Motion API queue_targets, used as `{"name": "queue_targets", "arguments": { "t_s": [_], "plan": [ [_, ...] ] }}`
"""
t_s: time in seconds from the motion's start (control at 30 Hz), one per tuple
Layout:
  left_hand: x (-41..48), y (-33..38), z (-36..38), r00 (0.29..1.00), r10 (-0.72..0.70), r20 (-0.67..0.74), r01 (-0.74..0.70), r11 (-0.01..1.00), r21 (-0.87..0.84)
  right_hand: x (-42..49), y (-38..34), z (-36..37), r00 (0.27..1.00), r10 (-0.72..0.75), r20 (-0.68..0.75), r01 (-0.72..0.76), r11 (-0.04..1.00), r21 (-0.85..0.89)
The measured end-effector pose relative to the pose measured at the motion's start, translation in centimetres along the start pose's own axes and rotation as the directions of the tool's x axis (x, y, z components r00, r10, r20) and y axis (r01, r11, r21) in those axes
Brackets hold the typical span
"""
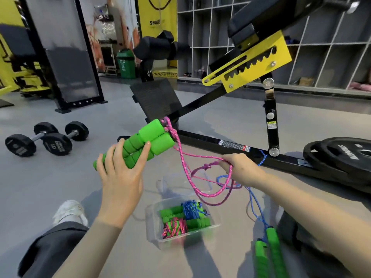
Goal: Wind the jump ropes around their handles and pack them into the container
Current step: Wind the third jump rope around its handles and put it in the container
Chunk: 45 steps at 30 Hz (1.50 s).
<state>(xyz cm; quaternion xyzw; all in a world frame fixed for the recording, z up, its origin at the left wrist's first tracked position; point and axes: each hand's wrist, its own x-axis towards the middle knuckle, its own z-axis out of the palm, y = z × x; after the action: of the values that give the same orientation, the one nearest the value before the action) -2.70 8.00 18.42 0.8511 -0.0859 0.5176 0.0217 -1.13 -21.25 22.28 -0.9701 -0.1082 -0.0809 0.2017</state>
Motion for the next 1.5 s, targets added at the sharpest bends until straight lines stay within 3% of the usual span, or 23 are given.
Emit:
{"name": "queue_targets", "arguments": {
  "t_s": [0.13,0.23,0.37,0.47,0.57,0.67,0.77,0.87,0.97,1.03,1.17,1.23,1.33,1.43,1.5],
  "plan": [
    [0.6,-1.6,-2.0,0.999,-0.024,-0.039,0.024,1.000,0.002,0.4,-2.2,-1.2,0.993,-0.048,0.109,0.067,0.982,-0.178],
    [0.8,-1.7,-2.7,0.999,-0.020,-0.051,0.020,1.000,0.007,1.1,-3.3,-1.8,0.995,-0.051,0.088,0.079,0.930,-0.360],
    [1.4,-1.6,-3.5,0.997,-0.009,-0.082,0.009,1.000,-0.002,2.5,-4.3,-4.2,0.996,0.063,0.059,-0.048,0.972,-0.229],
    [1.8,-1.5,-4.0,0.995,0.010,-0.099,-0.010,1.000,-0.001,4.5,-4.5,-8.2,0.987,0.107,-0.118,-0.109,0.994,-0.019],
    [2.0,-1.5,-4.3,0.995,0.043,-0.095,-0.042,0.999,0.007,6.0,-5.6,-13.6,0.908,0.133,-0.398,-0.050,0.976,0.212],
    [2.1,-1.6,-4.0,0.993,0.072,-0.099,-0.068,0.997,0.040,7.0,-6.8,-19.0,0.771,-0.006,-0.637,0.078,0.993,0.085],
    [1.9,-1.5,-3.6,0.990,0.084,-0.111,-0.077,0.995,0.064,7.3,-8.4,-22.8,0.660,-0.247,-0.710,0.214,0.967,-0.137],
    [2.2,-1.4,-3.7,0.990,0.077,-0.118,-0.070,0.995,0.066,7.4,-9.4,-23.1,0.611,-0.561,-0.559,0.244,0.805,-0.541],
    [2.0,-1.7,-3.8,0.991,0.053,-0.126,-0.044,0.997,0.071,6.6,-8.7,-18.8,0.610,-0.755,-0.242,0.195,0.439,-0.877],
    [1.5,-2.0,-3.8,0.992,0.053,-0.116,-0.043,0.995,0.091,5.4,-7.7,-14.8,0.633,-0.774,-0.019,0.266,0.241,-0.933],
    [0.0,-2.7,-3.4,0.992,0.101,-0.075,-0.090,0.987,0.132,3.4,-3.7,-8.8,0.724,-0.619,0.305,0.404,0.022,-0.915],
    [-0.6,-2.8,-3.3,0.992,0.115,-0.058,-0.106,0.984,0.141,2.9,-2.7,-8.4,0.687,-0.642,0.341,0.437,-0.010,-0.900],
    [-0.4,-2.4,-2.9,0.992,0.113,-0.064,-0.104,0.986,0.131,3.7,-3.2,-11.9,0.530,-0.815,0.236,0.351,-0.043,-0.935],
    [0.4,-1.5,-2.6,0.992,0.106,-0.066,-0.100,0.991,0.095,5.0,-4.9,-18.4,0.522,-0.849,0.083,0.093,-0.040,-0.995],
    [0.8,-0.8,-2.1,0.993,0.096,-0.070,-0.092,0.994,0.067,5.6,-5.5,-22.4,0.526,-0.850,-0.005,-0.004,0.003,-1.000]
  ]
}}
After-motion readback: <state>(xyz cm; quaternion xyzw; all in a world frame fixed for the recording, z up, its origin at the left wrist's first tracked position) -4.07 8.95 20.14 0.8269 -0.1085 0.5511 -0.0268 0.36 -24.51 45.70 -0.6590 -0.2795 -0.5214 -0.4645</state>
